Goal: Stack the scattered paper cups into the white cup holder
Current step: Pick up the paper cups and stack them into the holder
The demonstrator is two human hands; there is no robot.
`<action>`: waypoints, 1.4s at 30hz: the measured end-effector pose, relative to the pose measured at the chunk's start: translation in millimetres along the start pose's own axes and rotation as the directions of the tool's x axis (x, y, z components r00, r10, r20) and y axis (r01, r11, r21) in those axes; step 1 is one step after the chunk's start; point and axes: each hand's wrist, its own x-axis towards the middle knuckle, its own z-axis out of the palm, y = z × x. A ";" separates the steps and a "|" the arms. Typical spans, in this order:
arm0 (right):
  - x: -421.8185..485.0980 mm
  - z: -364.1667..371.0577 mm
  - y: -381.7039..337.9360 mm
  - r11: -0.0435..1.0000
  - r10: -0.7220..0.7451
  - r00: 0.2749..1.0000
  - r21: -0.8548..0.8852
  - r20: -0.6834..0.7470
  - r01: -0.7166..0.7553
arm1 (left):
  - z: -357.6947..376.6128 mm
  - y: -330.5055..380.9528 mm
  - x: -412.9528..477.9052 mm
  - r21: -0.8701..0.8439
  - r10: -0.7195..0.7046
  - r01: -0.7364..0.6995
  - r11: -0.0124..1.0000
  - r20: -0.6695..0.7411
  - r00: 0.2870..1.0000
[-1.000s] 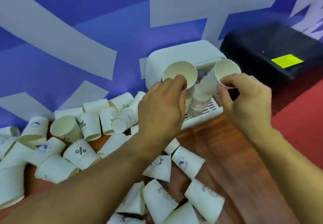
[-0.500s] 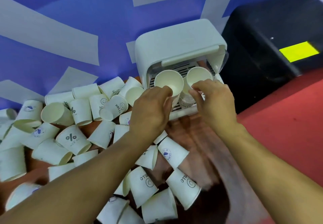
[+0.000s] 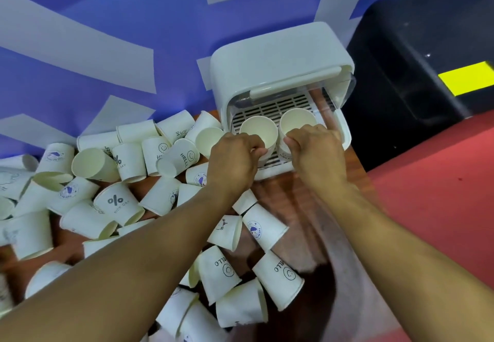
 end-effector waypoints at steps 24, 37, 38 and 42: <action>1.9 3.2 -296.6 0.935 -0.282 0.950 0.262 0.135 0.240 | -215.5 -195.5 -153.4 -0.248 -0.552 0.513 0.822 -0.126 0.824; 9.7 126.3 -459.8 0.947 -0.219 0.853 0.315 0.474 0.068 | -259.5 -381.1 -176.5 -0.340 -0.755 0.680 0.650 -0.180 0.631; 10.8 133.2 -469.7 0.948 -0.176 0.847 0.317 0.501 0.009 | -260.2 -390.1 -177.2 -0.337 -0.769 0.695 0.635 -0.187 0.611; 19.3 160.6 -497.4 0.925 -0.036 0.805 0.324 0.593 -0.198 | -256.5 -415.5 -182.7 -0.322 -0.823 0.758 0.567 -0.187 0.536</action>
